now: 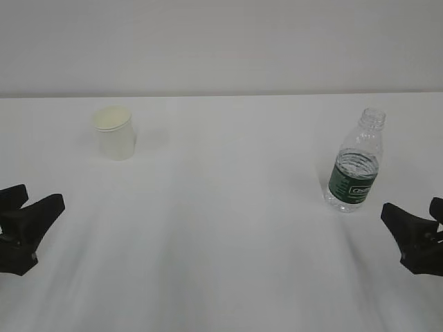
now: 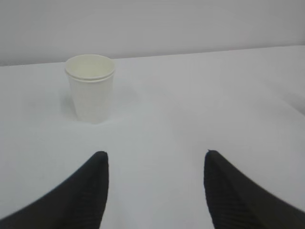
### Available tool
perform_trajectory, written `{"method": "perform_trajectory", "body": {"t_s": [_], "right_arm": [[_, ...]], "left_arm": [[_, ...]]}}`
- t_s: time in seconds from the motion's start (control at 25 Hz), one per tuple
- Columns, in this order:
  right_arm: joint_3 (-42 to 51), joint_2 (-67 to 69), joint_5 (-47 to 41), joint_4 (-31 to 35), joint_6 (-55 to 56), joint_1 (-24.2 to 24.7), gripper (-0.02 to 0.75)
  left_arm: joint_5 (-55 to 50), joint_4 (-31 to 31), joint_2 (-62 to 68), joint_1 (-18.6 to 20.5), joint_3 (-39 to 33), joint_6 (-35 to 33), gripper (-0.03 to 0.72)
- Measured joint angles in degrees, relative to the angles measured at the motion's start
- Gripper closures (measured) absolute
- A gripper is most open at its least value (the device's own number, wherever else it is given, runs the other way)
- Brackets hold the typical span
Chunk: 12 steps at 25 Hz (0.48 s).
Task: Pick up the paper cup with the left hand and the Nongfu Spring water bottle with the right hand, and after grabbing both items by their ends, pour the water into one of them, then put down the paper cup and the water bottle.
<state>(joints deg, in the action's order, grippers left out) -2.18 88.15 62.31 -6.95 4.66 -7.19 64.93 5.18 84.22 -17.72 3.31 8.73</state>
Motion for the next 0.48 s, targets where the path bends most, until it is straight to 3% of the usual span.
{"method": "perform_trajectory", "body": {"t_s": [0.2, 0.48], "right_arm": [[0.94, 4.01, 2.52, 2.15, -0.46, 0.0, 0.15], [0.94, 4.9, 3.08, 2.34, -0.69, 0.0, 0.15]], "left_arm": [[0.39, -2.82, 3.86, 0.0, 0.0, 0.0, 0.225], [0.5, -3.78, 9.54, 0.0, 0.1, 0.0, 0.12]]}}
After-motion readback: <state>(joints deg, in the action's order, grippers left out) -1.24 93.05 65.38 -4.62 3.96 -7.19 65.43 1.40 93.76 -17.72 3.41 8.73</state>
